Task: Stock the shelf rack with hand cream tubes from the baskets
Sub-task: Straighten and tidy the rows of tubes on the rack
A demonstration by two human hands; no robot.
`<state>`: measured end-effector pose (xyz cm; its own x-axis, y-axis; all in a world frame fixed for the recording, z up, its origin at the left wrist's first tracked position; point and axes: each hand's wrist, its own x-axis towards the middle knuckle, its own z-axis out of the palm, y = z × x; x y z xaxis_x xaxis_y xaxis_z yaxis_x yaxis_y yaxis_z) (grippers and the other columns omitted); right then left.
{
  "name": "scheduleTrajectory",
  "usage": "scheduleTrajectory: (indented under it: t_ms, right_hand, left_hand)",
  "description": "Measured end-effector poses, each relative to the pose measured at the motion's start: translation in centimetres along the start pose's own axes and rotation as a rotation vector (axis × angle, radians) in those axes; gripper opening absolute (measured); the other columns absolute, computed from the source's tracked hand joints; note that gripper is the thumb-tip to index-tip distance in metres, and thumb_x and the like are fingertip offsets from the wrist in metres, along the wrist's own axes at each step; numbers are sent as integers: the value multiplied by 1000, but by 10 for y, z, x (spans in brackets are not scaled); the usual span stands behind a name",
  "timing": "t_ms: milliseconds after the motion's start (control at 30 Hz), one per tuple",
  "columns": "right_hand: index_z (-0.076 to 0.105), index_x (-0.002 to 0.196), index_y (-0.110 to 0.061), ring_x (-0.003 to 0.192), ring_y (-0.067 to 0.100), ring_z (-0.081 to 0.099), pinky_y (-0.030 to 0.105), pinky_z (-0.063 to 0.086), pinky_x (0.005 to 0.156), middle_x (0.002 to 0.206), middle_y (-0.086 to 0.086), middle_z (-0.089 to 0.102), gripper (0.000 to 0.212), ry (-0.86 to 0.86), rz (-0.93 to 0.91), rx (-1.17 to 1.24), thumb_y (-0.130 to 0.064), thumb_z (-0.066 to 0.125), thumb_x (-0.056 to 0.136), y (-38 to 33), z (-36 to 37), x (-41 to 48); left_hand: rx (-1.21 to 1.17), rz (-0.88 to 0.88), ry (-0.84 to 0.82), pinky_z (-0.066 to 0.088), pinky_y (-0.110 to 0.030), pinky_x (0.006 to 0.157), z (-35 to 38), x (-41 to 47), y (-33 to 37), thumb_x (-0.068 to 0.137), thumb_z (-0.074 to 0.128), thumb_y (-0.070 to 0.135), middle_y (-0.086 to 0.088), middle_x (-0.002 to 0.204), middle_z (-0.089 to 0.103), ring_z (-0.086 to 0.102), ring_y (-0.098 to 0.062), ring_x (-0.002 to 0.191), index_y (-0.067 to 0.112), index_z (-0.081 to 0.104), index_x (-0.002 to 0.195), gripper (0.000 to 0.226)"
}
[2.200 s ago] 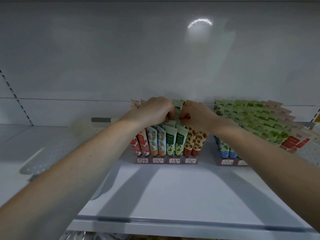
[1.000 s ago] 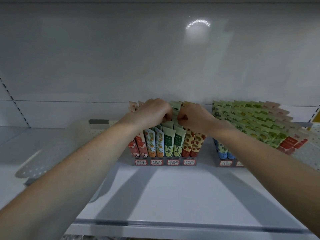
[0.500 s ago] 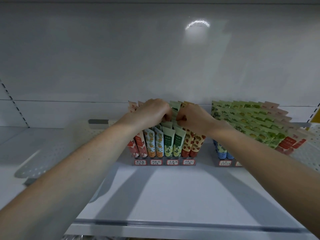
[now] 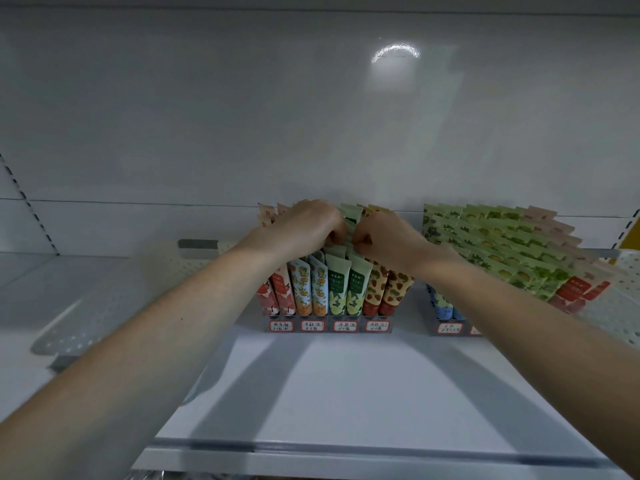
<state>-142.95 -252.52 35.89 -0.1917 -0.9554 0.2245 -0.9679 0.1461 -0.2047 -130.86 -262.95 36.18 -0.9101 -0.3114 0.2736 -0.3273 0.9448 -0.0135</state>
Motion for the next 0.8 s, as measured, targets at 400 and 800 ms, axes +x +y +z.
scheduleTrajectory:
  t_ms: [400, 800]
  right_hand:
    - [71, 95, -2, 79, 12, 53, 21, 42, 71, 89, 1, 62, 19, 100, 6, 115, -6, 54, 88, 5, -32, 4]
    - [70, 91, -4, 84, 23, 60, 32, 48, 73, 94, 9, 67, 17, 8, 14, 76, -14, 57, 87, 3, -16, 19]
  left_hand:
    - [-162, -96, 196, 32, -17, 79, -26, -6, -6, 90, 57, 6, -6, 107, 66, 56, -16, 97, 7, 70, 104, 19]
    - [-102, -77, -18, 37, -19, 81, -14, 8, -1, 89, 59, 4, -5, 115, 66, 60, -21, 104, 11, 69, 110, 24]
